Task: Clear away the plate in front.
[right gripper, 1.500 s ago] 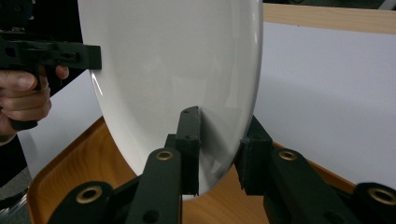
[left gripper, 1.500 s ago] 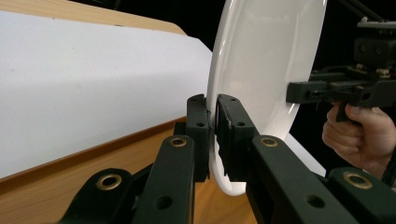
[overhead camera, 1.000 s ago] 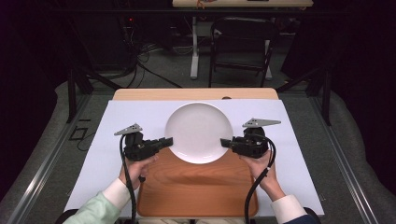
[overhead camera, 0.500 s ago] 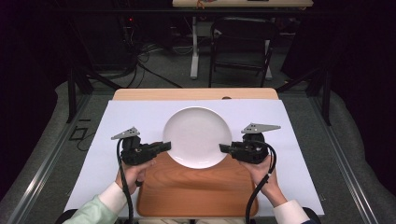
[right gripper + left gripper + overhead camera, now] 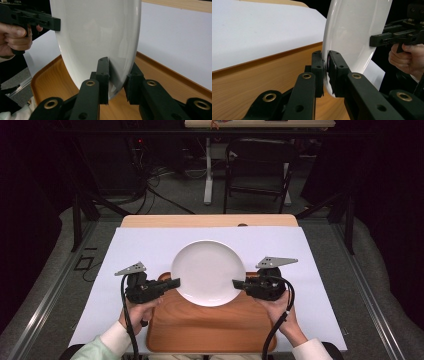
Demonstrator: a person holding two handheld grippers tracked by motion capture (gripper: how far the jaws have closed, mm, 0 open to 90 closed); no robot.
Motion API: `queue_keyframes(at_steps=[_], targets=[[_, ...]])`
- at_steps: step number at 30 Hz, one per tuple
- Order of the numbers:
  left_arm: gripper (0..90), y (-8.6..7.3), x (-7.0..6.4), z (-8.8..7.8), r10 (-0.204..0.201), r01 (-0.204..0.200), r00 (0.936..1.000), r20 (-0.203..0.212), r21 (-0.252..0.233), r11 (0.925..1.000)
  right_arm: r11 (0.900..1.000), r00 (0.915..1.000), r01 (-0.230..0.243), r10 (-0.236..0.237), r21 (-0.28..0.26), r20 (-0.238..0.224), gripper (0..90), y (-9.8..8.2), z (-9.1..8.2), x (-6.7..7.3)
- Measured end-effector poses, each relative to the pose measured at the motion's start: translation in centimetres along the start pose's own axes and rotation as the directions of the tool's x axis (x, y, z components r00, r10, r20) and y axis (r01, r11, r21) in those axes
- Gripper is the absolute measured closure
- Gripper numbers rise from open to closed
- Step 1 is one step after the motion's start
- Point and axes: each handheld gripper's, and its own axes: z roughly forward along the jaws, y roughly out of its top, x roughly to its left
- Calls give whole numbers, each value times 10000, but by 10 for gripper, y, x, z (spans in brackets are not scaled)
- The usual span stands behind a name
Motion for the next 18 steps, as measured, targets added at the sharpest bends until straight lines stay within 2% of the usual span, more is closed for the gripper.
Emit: queue_keyframes(at_steps=[18], targets=[[821,-8,-2,-4,-108,110,9999,-49,373,9992,9995,9998,-35,41,325,-181,766,-9,-1,8]])
